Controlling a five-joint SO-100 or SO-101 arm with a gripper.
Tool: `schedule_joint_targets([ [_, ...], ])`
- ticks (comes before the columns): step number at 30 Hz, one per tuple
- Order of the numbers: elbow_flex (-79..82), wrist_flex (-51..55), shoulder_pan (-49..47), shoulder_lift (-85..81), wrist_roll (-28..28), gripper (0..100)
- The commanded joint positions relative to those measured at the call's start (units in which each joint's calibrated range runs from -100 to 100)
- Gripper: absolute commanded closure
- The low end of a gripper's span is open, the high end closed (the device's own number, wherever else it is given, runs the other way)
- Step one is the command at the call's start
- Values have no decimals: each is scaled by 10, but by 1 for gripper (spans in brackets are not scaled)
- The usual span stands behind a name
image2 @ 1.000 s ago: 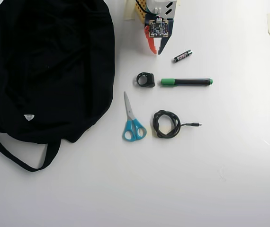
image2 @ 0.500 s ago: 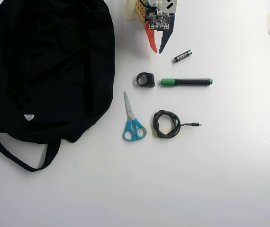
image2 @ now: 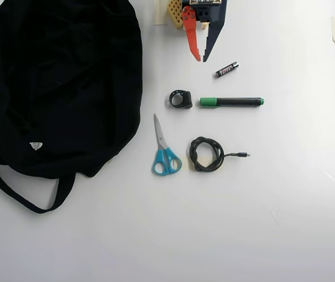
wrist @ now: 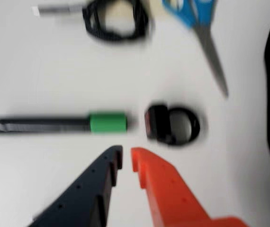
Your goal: Put the green marker into the black bag
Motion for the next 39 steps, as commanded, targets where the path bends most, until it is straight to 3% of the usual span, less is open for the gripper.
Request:
schedule_joint_targets([
  [1, -85, -43, -3, 66, 1, 98],
  [13, -251, -105, -2, 245, 1, 98],
  [32, -499, -313, 3, 528, 1, 98],
  [39, -676, -333, 4, 670, 1, 98],
])
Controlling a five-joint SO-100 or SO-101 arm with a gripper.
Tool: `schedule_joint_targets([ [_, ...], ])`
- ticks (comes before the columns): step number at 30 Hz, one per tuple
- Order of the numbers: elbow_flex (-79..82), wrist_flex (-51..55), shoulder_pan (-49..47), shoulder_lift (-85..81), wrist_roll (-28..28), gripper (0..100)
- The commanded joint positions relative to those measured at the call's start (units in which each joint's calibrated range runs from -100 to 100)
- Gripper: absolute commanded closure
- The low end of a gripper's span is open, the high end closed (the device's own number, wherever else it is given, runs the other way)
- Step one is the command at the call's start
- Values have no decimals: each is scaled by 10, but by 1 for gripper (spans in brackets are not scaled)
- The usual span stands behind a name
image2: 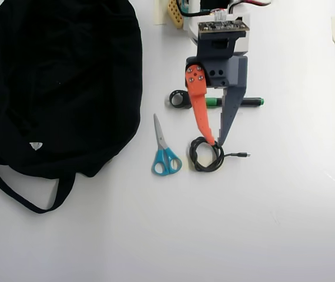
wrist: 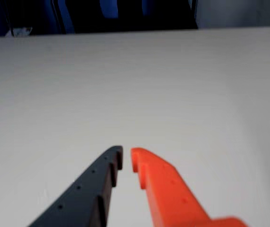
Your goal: Put the green marker into the black bag
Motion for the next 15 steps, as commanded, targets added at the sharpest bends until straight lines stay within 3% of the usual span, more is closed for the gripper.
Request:
schedule_joint_targets([
  [1, -139, -11, 3, 73, 2, 98],
  [15, -181, -80, 3, 158, 2, 98],
])
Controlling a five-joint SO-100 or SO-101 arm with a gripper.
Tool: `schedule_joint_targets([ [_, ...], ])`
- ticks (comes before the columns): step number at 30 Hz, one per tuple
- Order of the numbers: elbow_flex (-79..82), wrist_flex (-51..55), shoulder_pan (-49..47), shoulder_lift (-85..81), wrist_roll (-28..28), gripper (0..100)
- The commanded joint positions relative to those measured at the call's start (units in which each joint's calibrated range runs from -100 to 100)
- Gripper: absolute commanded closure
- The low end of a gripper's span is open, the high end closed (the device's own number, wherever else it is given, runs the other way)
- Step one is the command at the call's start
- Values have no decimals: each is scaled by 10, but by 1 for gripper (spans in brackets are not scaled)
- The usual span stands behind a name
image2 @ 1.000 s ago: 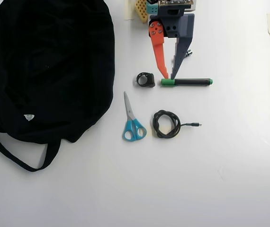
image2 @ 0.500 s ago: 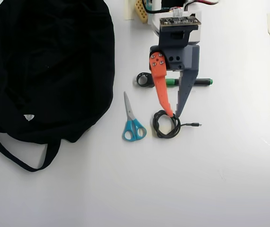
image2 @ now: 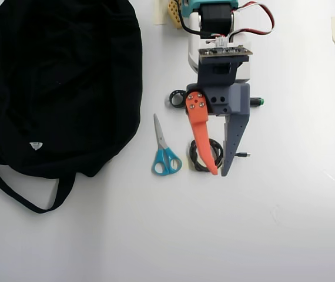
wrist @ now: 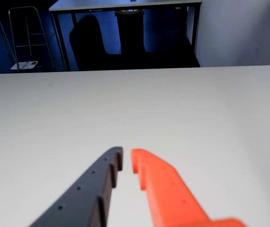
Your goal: Put the green marker into the black bag
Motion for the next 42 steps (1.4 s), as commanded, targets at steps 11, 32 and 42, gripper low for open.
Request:
schedule_joint_targets([
  [11, 95, -143, 3, 6, 2, 98],
  [32, 179, -118, 35, -99, 14, 98],
  [42, 201, 162, 9, -254, 13, 98],
])
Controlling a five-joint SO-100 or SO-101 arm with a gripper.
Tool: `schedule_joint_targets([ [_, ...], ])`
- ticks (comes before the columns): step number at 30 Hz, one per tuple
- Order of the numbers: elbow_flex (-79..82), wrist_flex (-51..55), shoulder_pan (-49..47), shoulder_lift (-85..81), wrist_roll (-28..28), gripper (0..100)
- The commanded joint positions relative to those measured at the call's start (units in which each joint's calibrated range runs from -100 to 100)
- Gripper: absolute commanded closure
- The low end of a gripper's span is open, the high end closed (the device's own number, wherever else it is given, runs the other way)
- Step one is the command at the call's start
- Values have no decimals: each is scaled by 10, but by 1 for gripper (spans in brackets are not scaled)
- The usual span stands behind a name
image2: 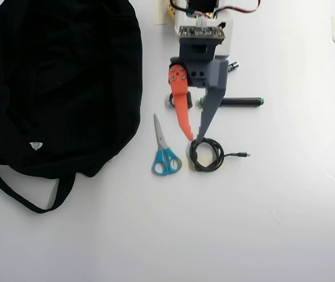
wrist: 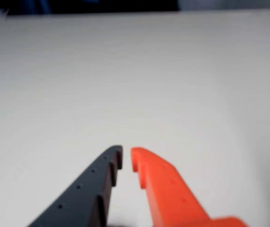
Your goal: Put the green marker into the black bag
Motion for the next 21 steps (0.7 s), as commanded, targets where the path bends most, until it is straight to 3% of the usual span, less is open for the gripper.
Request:
schedule_joint_targets([
  [1, -5, 95, -22, -58, 1, 98],
  [11, 9, 284, -89, -62, 1, 98],
  [21, 105, 353, -100, -66, -39, 98],
])
